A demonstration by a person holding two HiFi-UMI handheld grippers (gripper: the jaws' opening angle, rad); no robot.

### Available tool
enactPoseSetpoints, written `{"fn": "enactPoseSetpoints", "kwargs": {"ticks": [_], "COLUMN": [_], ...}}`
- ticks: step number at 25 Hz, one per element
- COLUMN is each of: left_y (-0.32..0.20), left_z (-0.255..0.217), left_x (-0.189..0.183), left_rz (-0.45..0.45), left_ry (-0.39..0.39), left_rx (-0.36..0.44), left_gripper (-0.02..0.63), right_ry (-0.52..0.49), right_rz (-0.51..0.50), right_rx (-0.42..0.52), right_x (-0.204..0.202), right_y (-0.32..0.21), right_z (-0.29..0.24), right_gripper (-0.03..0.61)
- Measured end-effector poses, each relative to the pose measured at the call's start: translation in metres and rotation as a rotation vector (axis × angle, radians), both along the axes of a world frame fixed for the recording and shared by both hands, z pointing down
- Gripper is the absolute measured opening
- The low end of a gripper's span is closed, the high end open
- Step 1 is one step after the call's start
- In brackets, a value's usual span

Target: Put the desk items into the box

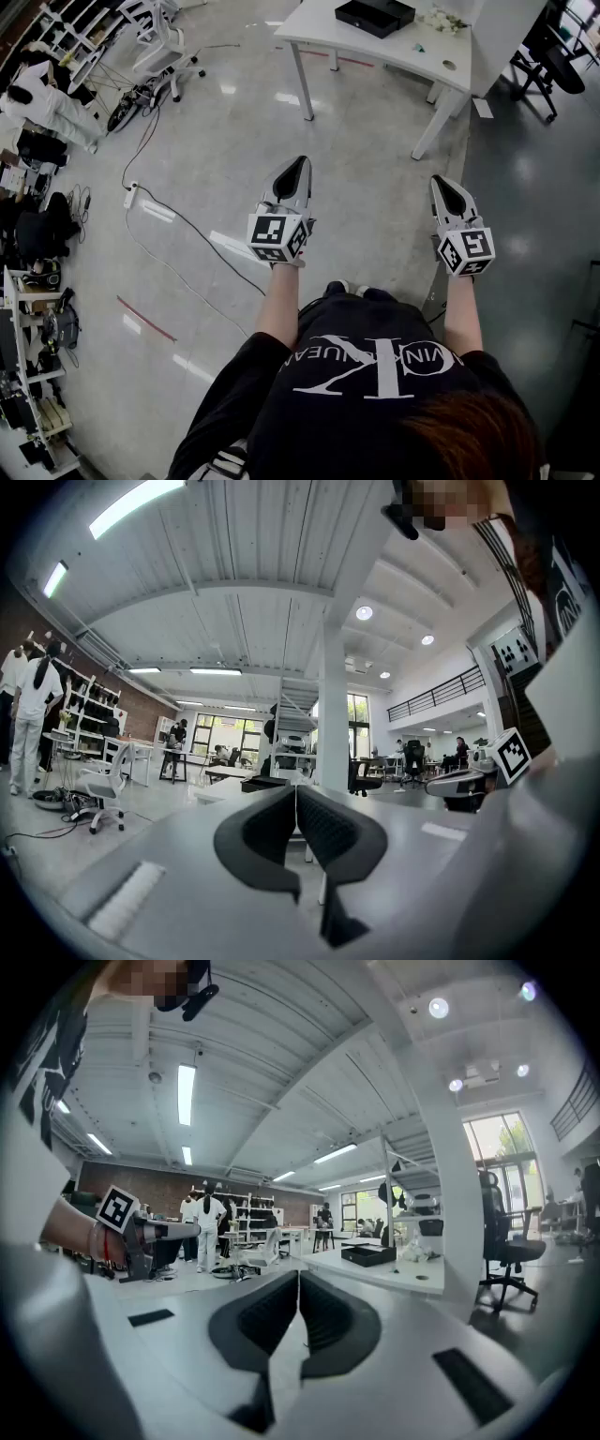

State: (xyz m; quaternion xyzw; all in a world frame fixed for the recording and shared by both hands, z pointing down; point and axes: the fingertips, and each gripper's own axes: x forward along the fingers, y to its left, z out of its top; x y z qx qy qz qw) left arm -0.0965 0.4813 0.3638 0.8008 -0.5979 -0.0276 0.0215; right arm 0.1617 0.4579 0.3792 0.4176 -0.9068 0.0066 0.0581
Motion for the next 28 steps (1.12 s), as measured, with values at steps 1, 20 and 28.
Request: {"fn": "enactPoseSetpoints", "kwargs": {"ticks": [1,20,28], "left_y": [-0.001,-0.022,-0.027], "left_z": [0.001,0.008,0.01], "left_x": [-0.001,-0.027,-0.035], "left_rz": [0.0,-0.009,0.011], "left_ry": [0.0,0.014,0.01], "left_rx": [-0.002,-0.005,-0.008], "left_gripper": [0.014,0.014,0.014], "right_ry": [0.001,0.017,0.015], "right_rz": [0.0,0.008,0.062], "right_rx": [-0.001,0.001,-0.009], "right_x": [-0.001,-0.026,-0.032], "right_y": [0.0,-0.02,-0.026], "right_z": [0.001,0.005,0.01], "right_gripper": [0.017,0.017,0.02]}}
